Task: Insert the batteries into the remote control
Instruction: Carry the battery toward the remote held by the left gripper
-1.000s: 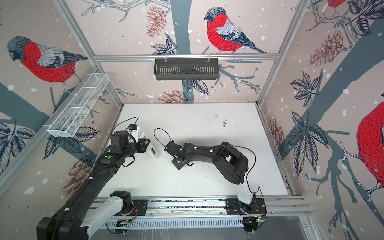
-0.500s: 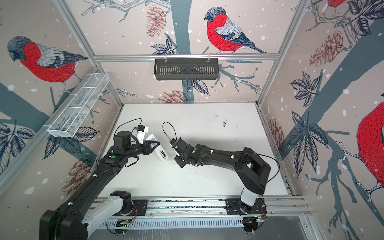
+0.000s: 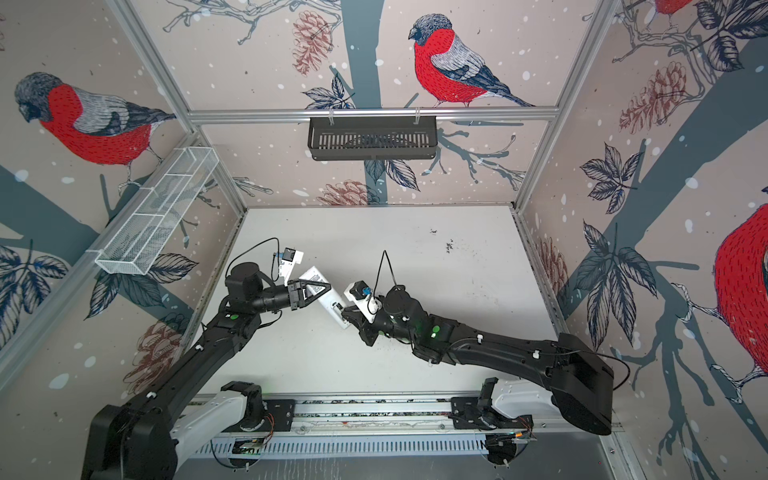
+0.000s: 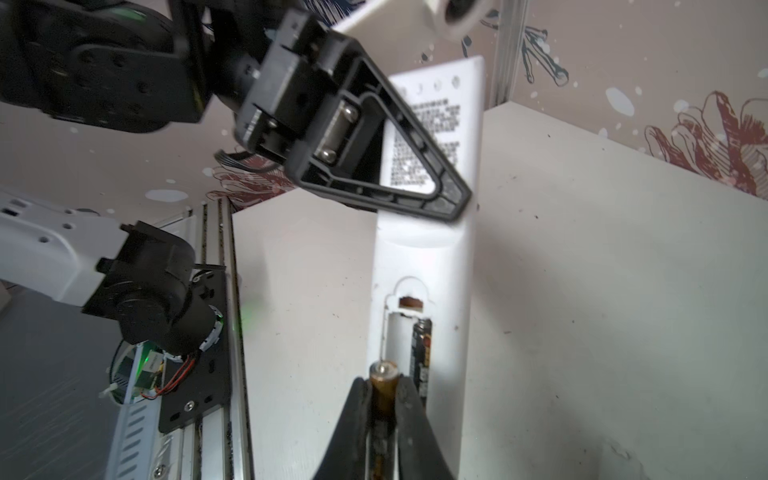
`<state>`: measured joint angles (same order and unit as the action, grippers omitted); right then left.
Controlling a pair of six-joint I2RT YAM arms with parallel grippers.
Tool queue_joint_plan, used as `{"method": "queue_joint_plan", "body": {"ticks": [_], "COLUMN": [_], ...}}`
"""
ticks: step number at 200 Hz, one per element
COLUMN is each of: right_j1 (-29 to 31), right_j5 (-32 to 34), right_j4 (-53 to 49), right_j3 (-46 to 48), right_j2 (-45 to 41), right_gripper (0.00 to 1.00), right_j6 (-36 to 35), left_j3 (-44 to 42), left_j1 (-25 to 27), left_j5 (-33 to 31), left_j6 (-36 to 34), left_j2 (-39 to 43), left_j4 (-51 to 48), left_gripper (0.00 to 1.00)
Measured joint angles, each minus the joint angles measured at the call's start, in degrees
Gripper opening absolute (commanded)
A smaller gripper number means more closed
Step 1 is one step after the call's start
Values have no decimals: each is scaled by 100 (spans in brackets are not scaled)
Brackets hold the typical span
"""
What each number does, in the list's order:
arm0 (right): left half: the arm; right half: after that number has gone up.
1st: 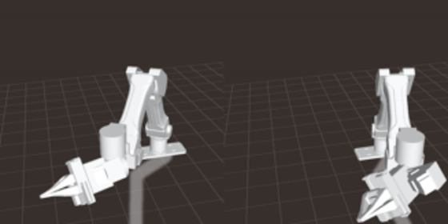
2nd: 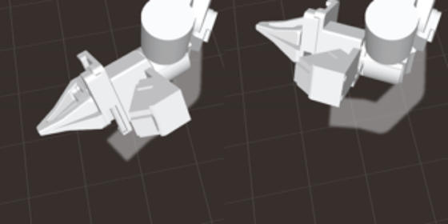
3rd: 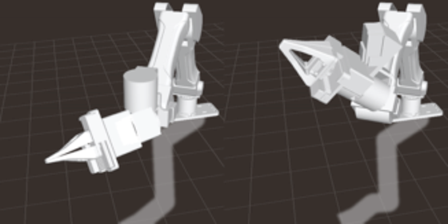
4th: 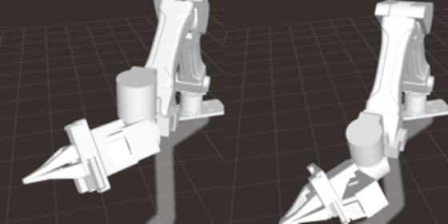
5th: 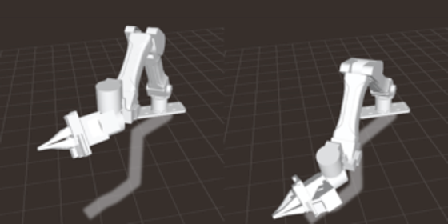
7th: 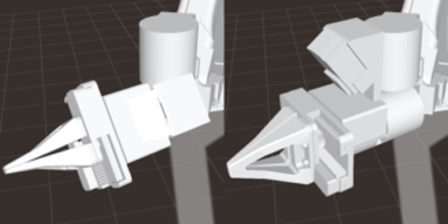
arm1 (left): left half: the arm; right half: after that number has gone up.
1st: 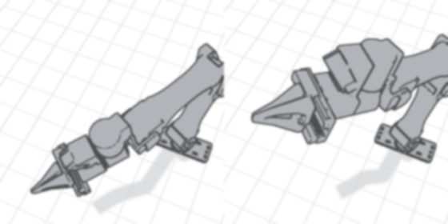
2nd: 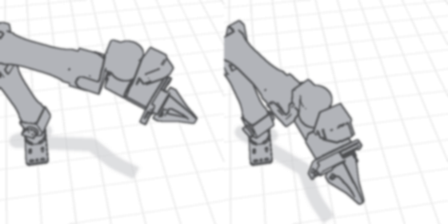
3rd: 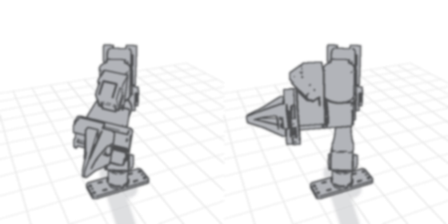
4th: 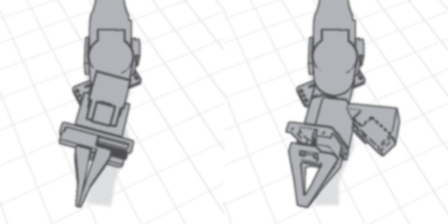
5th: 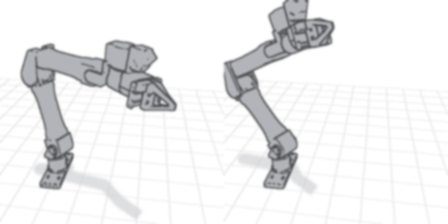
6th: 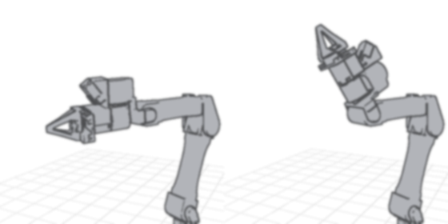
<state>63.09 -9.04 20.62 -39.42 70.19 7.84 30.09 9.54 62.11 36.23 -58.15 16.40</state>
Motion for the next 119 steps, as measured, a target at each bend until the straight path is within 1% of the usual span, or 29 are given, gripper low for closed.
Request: {"method": "queue_joint_plan", "body": {"ticks": [53, 103, 119], "right_j1": [22, -37, -50], "right_j5": [-232, -284, -291], "right_j4": [745, 1040, 1104], "right_j3": [129, 127, 129], "right_j2": [0, 332, 382], "right_gripper": [14, 14, 14], "right_j6": [-181, -199, -199], "left_j3": [-164, -197, -203], "left_j1": [35, 70, 70], "left_j5": [437, 654, 632], "left_j6": [881, 1298, 1346], "left_j2": [-138, -131, -133], "left_j4": [1014, 1554, 1589], "left_gripper": [0, 0, 0]}}
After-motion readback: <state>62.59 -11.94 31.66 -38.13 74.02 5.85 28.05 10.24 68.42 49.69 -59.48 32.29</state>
